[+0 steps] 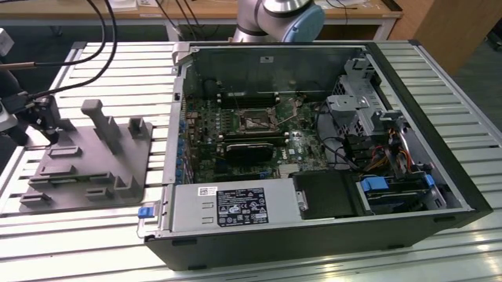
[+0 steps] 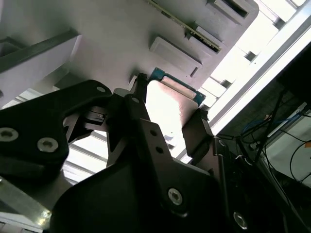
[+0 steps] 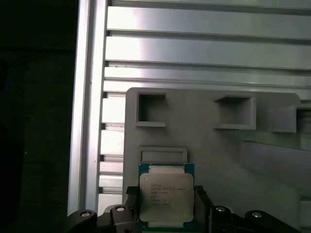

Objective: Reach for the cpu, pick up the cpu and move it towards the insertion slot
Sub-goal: 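Pick up the cpu and move it towards the insertion slot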

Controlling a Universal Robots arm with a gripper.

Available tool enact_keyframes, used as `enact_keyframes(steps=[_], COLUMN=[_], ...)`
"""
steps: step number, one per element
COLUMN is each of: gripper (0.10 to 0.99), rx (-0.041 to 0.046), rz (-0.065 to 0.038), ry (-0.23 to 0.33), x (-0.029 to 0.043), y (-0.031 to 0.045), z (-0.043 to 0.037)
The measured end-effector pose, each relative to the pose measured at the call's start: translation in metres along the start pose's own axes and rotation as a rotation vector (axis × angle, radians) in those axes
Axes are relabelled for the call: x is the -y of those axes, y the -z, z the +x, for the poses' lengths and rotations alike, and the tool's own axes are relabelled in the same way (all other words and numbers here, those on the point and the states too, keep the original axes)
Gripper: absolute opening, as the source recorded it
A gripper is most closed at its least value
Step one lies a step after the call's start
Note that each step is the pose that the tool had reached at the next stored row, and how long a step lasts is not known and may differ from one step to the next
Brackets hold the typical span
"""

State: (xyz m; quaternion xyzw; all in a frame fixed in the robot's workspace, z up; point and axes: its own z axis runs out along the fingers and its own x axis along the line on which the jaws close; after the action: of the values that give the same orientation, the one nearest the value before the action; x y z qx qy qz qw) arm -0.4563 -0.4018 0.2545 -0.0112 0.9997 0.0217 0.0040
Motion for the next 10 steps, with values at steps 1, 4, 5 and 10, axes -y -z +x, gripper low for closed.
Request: enact_keyframes(steps=[1, 4, 5, 10], gripper=[0.541, 0.541, 0.541, 0.541], rx=[0.0001, 0.0002, 0.0003, 0.0003], rz=[0.000, 0.000, 0.000, 0.000], ry=[0.000, 0.000, 0.000, 0.000], x=[-0.0001, -0.0005, -0.0007, -0.0013], y=[0.0026, 0.0104, 0.0130, 0.0262], z=[0.0000, -0.0001, -0.0001, -0.0002])
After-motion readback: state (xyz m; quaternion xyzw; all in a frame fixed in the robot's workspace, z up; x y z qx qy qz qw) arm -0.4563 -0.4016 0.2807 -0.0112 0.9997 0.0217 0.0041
